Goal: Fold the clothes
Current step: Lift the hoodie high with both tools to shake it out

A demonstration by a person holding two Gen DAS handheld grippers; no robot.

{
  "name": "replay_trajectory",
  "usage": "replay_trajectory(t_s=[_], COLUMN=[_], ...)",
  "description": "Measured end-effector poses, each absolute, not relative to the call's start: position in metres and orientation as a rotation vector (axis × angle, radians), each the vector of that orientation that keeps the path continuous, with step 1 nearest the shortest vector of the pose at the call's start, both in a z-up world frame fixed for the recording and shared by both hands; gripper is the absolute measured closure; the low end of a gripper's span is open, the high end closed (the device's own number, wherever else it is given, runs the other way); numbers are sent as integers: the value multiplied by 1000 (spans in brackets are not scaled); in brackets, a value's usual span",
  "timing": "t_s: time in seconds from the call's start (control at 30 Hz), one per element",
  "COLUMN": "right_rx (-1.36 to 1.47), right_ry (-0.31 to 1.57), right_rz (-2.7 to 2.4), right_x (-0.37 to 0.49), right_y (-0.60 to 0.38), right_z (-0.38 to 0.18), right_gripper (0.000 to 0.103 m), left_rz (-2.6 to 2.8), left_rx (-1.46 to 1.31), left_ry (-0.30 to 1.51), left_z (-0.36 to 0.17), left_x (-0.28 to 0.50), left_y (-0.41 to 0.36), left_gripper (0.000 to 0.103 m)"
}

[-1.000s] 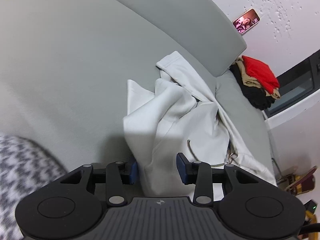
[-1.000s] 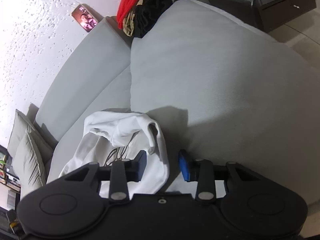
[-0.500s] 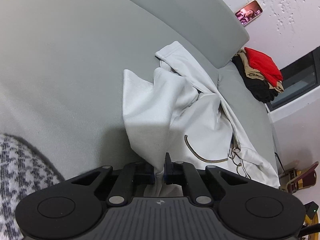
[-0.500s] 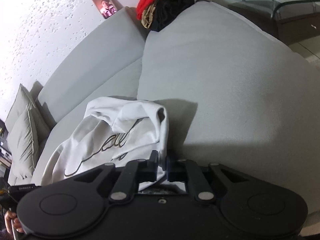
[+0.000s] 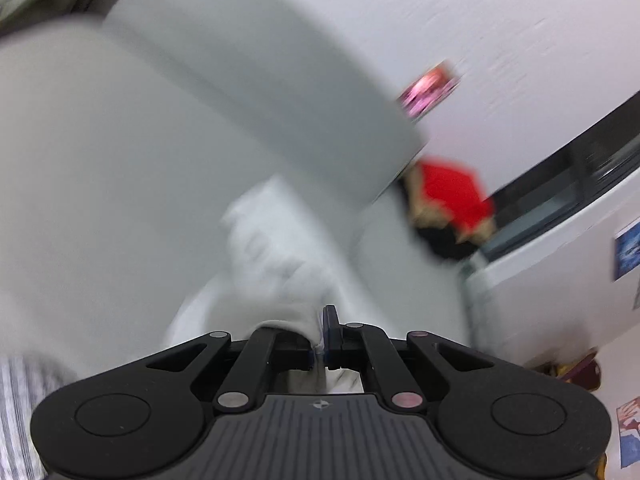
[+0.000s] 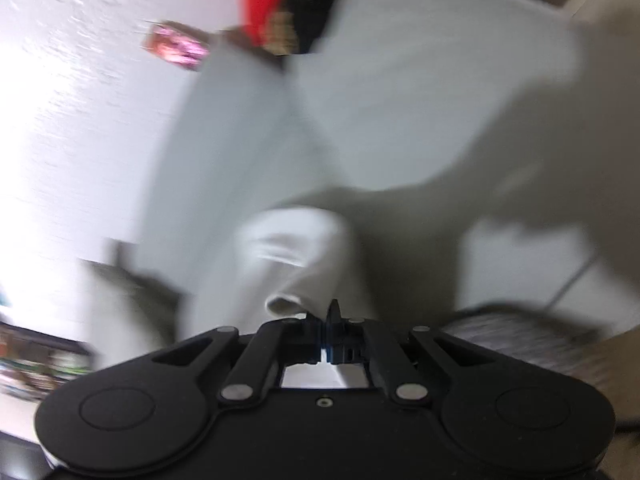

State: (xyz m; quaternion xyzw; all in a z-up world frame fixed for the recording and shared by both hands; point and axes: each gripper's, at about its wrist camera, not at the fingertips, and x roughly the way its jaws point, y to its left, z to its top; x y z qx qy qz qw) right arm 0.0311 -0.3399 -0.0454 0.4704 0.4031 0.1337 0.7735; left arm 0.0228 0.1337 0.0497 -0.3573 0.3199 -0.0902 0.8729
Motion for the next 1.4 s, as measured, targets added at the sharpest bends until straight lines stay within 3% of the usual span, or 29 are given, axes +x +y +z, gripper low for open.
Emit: replay_trajectory(t_s=[0.17,0.27,0.47,0.7,0.83,0.93,1.1,1.27,1.4], right_rx=[1113,1178,1201,995,893,866,858,816,755], right_ry=[426,167,282,-14,-135,-135,107,356,203], right_rz=[403,364,391,497,521,487,359,181,212], right_x=[40,10,-22,-107,-135,-116,-1,124,139], right_y=[-337,-353,-333,-340,-334,-330,-311,-280,-281], right_z=[89,128,120,197,221,221,186,131,190], right_gripper=[101,101,101,101,101,101,101,101,101], left_rz=[-169,-152,-161,-174,-188,-153,-59,8,-37], left_rx=[-777,-821,-838,-744,-689,-671,-695,-654,-554], left_ry=[270,148,44,-205,-200,-104,207,334,148], left_z=[182,206,224,281,293,281,222,188,246], left_x=[5,-29,-78,-147,-153,-114,6,107,109], left_y=[166,181,180,172,163,164,180,185,176], left_gripper=[101,100,101,101,101,101,101,101,101])
